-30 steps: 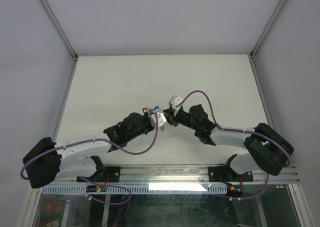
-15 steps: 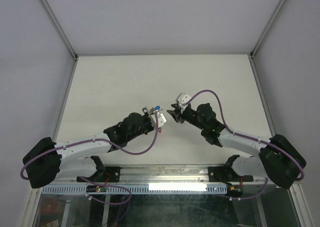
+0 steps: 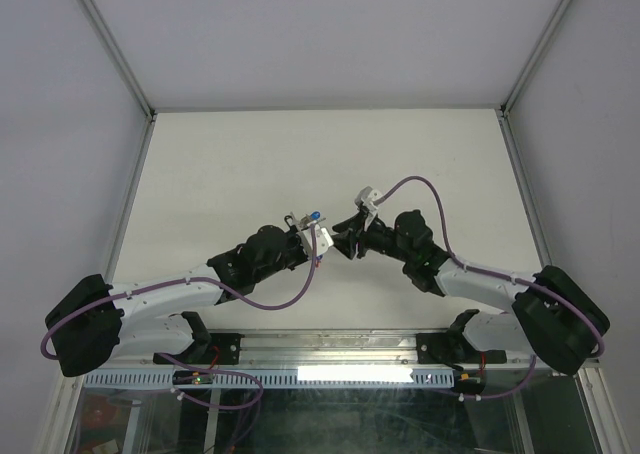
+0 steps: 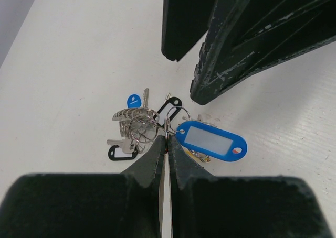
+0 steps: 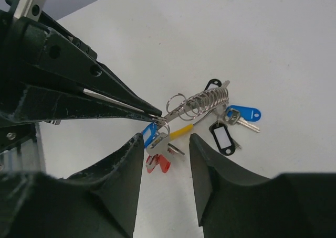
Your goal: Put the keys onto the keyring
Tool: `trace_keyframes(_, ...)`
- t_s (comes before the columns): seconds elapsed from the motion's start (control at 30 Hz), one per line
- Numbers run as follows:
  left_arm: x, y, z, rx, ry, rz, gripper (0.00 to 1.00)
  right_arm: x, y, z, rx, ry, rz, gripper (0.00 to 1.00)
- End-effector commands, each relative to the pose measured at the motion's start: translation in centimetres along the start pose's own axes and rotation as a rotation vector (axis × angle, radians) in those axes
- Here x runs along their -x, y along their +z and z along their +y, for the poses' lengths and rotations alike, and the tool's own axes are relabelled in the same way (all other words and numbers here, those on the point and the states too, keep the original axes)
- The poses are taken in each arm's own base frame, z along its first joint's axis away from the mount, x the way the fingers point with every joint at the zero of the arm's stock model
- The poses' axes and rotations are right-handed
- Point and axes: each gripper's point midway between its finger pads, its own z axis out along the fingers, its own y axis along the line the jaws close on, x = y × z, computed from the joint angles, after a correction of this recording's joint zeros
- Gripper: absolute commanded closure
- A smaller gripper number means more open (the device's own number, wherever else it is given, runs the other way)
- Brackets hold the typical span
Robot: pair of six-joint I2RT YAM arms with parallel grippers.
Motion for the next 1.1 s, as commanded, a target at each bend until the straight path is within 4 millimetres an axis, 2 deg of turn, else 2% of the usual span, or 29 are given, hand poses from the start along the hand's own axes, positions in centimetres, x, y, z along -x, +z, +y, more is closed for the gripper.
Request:
trace_keyframes(0.0,3.4,0.0,0.8,0.013,-0.007,-0.089,1.00,0.3,0.3,1.0,0.029,0.147,-0.027,0.58)
trace_keyframes(0.27,3.2,0.1,0.7,0.009,-0.006,-0.083,1.00,-0.2,0.6,2.2,0.067,0.311,-0.019,0.56)
trace_keyframes(0.4,3.2,0.1,0.8,0.011,-0.004,-0.081,1.00,-1.2,1.1,2.4,0.069,0.336,0.011,0.56)
trace_keyframes(0.57,3.2,0.1,0.8,0.010,-0.004,-0.080,1.00,-1.7,1.7,2.8,0.085,0.362,0.018,0.62)
trace_keyframes(0.77,3.1,0.1,0.7,0.010,-0.002,-0.076,1.00,-2.2,2.2,3.1,0.098,0.375,0.032,0.64)
trace_keyframes(0.9,3.1,0.1,0.8,0.011,-0.001,-0.077,1.00,-2.3,2.5,3.4,0.111,0.383,0.038,0.70)
trace_keyframes(1.07,3.0,0.1,0.7,0.009,0.000,-0.075,1.00,-2.1,2.5,3.2,0.099,0.383,0.025,0.90)
